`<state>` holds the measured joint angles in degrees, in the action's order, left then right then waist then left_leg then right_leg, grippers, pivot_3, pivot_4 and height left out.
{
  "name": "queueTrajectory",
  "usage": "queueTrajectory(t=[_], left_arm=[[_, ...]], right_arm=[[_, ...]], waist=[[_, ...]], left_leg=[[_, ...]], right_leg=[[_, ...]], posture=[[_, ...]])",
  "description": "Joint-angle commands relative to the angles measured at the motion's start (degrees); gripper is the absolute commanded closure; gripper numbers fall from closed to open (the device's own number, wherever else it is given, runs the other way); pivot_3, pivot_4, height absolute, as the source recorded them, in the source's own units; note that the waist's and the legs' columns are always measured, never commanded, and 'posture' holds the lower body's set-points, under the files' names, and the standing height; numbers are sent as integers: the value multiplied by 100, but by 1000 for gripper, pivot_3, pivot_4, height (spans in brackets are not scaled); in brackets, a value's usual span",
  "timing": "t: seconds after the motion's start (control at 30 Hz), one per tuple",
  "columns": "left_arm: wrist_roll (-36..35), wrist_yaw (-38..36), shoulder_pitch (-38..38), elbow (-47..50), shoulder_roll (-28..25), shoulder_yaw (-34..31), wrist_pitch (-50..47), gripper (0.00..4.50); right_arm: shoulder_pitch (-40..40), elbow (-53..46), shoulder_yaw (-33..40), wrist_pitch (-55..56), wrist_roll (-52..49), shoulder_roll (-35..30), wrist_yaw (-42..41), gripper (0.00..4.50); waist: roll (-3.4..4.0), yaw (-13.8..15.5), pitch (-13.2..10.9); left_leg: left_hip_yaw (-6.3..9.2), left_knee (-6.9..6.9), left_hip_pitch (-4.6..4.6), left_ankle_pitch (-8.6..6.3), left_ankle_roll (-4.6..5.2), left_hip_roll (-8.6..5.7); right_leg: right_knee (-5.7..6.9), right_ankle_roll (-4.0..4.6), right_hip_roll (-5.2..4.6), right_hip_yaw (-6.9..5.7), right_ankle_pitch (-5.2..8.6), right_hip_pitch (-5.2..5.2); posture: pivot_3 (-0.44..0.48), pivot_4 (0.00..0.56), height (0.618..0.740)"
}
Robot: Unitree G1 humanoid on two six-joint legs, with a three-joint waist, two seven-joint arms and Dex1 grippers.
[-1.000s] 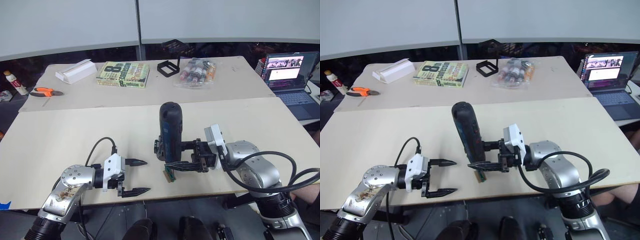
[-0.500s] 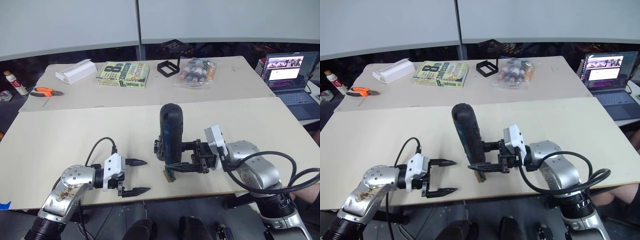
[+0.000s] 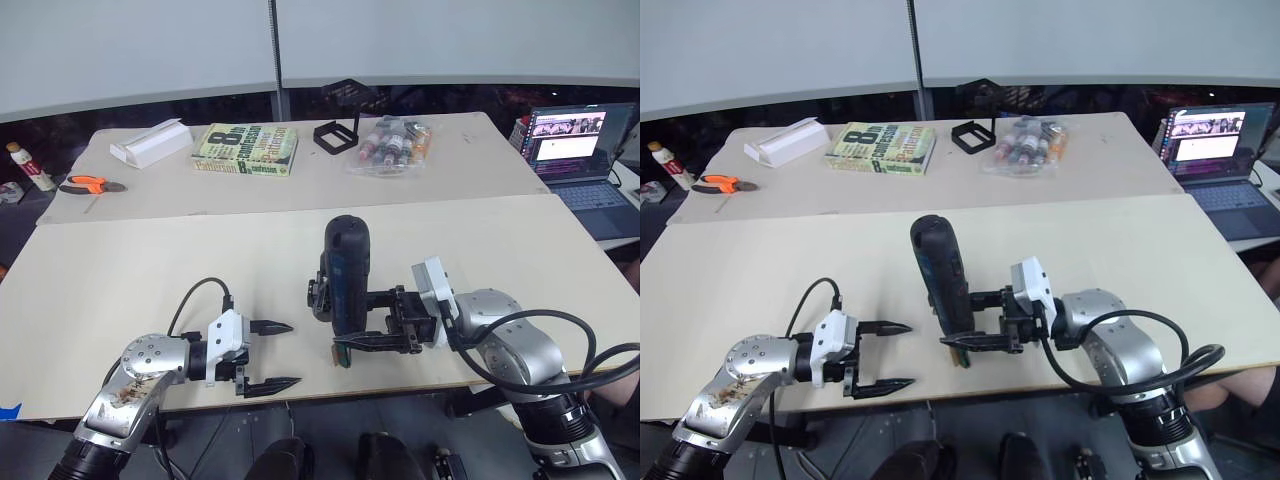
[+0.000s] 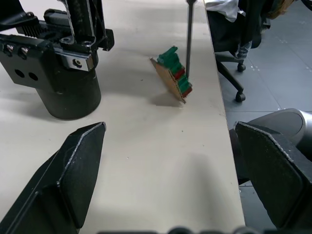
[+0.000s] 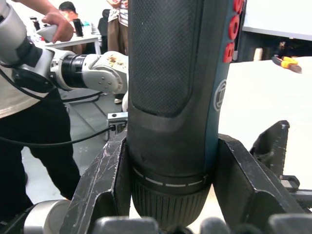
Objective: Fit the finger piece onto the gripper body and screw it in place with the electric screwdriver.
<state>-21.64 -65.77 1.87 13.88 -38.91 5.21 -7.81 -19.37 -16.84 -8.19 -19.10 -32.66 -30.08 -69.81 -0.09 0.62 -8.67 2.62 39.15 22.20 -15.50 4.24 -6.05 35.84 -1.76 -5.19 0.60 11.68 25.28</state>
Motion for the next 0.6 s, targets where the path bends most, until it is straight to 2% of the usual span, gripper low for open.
queueTrajectory(t=[0.03,0.6], left_arm=[[-22,56,33,166,-25,-91,60,0],[-56,84,61,106,28,-64,120,0]], right_arm=[[-167,-165,202,141,-92,-68,-21,2566],[-157,-213,236,198,-39,-204,41,2566]], waist=[[0,3,0],[0,2,0]], left_leg=[[0,0,0,0,0,0],[-1,0,1,0,0,0]], right_leg=[[0,0,0,0,0,0],[-1,0,-1,0,0,-1]], posture=[[0,150,740],[0,150,740]])
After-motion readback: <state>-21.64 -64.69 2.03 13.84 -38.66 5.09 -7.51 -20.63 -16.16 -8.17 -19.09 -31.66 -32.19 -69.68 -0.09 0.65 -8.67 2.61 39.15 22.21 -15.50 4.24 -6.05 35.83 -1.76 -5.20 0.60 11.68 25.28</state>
